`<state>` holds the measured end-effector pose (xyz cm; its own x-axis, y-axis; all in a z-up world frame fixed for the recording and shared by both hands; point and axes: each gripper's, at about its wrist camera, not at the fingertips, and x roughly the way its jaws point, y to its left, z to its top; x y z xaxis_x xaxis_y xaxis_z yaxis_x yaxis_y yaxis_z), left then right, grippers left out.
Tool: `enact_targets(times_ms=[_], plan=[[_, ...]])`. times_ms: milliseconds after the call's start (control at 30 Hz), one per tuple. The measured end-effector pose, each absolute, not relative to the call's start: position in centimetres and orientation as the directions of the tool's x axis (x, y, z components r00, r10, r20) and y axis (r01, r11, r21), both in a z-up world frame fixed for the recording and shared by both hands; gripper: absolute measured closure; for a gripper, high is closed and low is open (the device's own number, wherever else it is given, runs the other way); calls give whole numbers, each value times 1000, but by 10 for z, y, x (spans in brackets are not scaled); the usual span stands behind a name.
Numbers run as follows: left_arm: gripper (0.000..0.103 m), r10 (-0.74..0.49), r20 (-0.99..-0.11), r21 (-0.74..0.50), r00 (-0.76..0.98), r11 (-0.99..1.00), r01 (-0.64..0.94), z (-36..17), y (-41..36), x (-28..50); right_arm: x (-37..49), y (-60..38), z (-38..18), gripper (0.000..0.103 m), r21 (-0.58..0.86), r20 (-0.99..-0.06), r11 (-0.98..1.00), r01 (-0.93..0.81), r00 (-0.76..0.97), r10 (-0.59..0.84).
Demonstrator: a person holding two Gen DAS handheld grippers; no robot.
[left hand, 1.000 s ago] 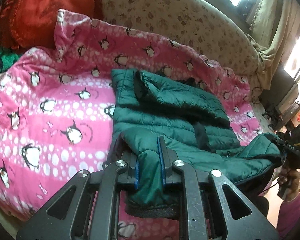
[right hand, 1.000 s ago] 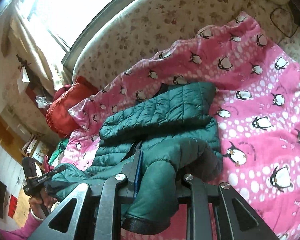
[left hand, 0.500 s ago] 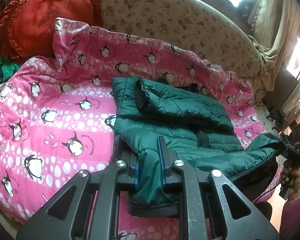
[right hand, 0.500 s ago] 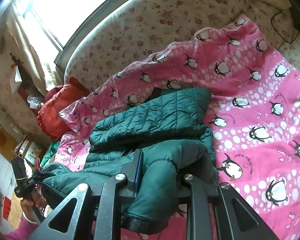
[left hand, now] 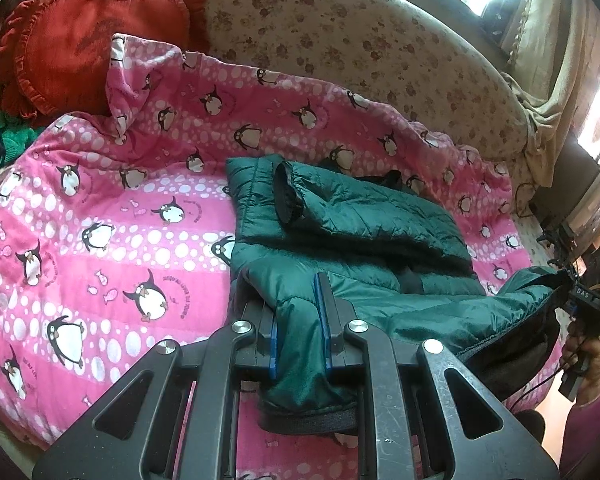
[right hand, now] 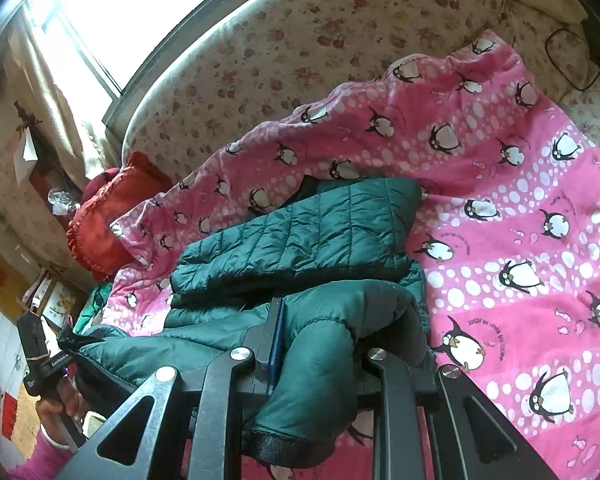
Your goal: Fold large clothes
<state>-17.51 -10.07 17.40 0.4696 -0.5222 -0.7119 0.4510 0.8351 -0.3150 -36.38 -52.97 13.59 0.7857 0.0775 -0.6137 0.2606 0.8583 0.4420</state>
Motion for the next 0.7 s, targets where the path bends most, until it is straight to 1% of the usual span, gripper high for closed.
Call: enact_targets(times_ms=[167,400,700], plan=[[89,-518,-710,-319,477,841,438,175,-104,-161,-351,-532,138,82,427,-615,865,263,786,64],[89,-514,-696,-323,502,848,420,181,-114,-140,-332,-539,145,83,370,-629,887,277,777,20],[89,-468,-701,-278,539,874,398,180,-130,-111,-300,-552,149,83,329,-645,887,324,763,-39]])
